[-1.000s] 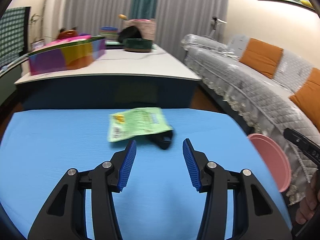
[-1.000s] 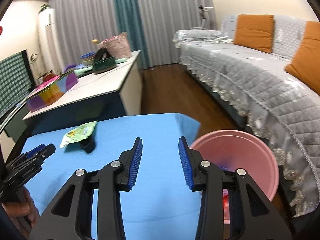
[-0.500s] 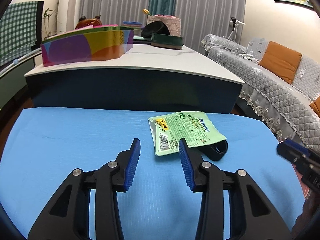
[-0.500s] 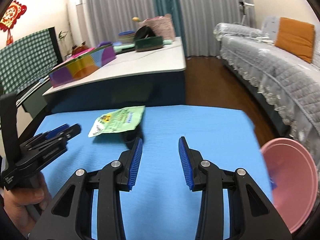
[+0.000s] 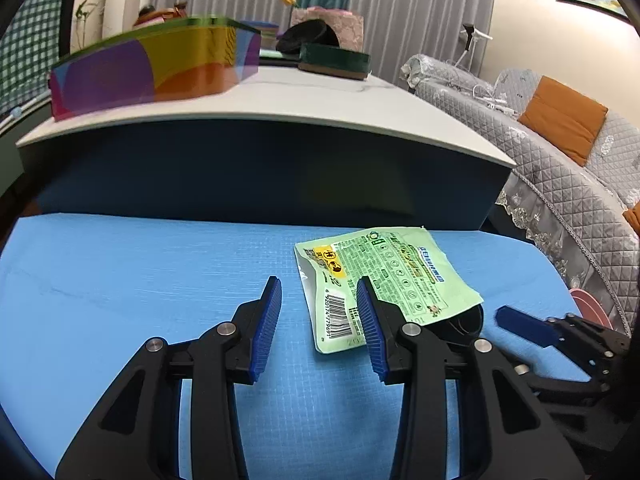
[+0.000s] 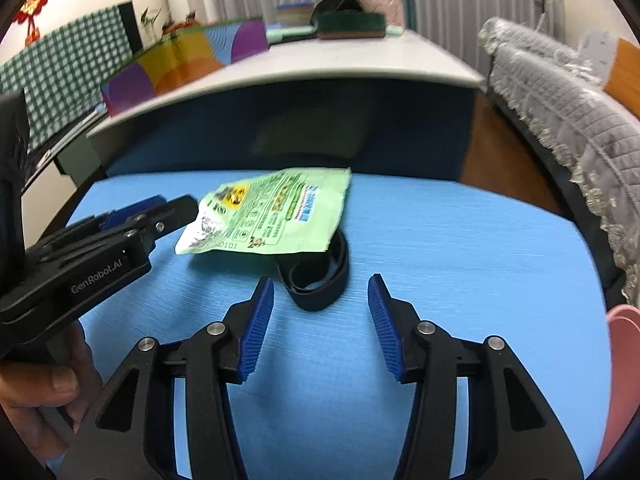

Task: Collect trash
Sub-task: 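Grasp the green snack packet with the left tool while the right tool grasps the black strap, then carry the green packet and black strap with both tools to the pink bin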

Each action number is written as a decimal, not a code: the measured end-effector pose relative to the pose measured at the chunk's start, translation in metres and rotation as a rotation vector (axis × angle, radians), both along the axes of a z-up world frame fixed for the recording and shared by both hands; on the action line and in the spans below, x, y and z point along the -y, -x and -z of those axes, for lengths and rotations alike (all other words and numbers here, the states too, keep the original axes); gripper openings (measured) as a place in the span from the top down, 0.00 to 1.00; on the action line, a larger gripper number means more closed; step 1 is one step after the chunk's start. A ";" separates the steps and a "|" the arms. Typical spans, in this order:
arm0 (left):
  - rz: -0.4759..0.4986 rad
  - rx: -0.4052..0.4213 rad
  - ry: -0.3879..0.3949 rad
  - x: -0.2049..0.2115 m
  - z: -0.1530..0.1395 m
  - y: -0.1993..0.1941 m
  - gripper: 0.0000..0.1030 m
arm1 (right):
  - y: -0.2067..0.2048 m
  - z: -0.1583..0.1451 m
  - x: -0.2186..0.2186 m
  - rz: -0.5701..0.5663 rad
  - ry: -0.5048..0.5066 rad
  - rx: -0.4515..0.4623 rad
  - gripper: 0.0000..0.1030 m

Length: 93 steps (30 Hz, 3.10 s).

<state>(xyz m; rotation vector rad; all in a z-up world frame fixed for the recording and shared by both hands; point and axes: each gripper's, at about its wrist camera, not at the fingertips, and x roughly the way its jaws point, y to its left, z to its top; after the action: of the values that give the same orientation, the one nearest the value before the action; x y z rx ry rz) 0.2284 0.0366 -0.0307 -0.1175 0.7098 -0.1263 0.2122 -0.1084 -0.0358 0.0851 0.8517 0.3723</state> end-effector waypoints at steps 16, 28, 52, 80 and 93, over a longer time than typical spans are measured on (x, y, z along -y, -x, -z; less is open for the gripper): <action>0.037 -0.083 0.003 0.002 0.011 -0.005 0.95 | -0.003 0.001 -0.006 -0.009 0.049 -0.029 0.91; 0.025 -0.005 -0.051 0.010 -0.024 0.034 1.00 | 0.047 -0.028 0.045 0.119 0.057 -0.011 0.92; 0.098 0.096 -0.088 0.037 -0.066 0.112 1.00 | 0.124 -0.101 0.129 0.227 0.063 0.105 0.92; 0.248 0.151 -0.058 0.135 -0.071 0.135 1.00 | 0.144 -0.083 0.250 0.488 0.074 0.148 0.92; 0.361 0.143 -0.059 0.204 -0.070 0.132 1.00 | 0.149 -0.073 0.304 0.599 0.059 0.133 0.91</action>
<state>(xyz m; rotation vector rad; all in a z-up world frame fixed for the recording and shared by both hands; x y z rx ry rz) 0.0966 -0.1670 0.0389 0.0777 0.5853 -0.4544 0.0635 -0.4119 0.0369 0.2511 0.6668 -0.2080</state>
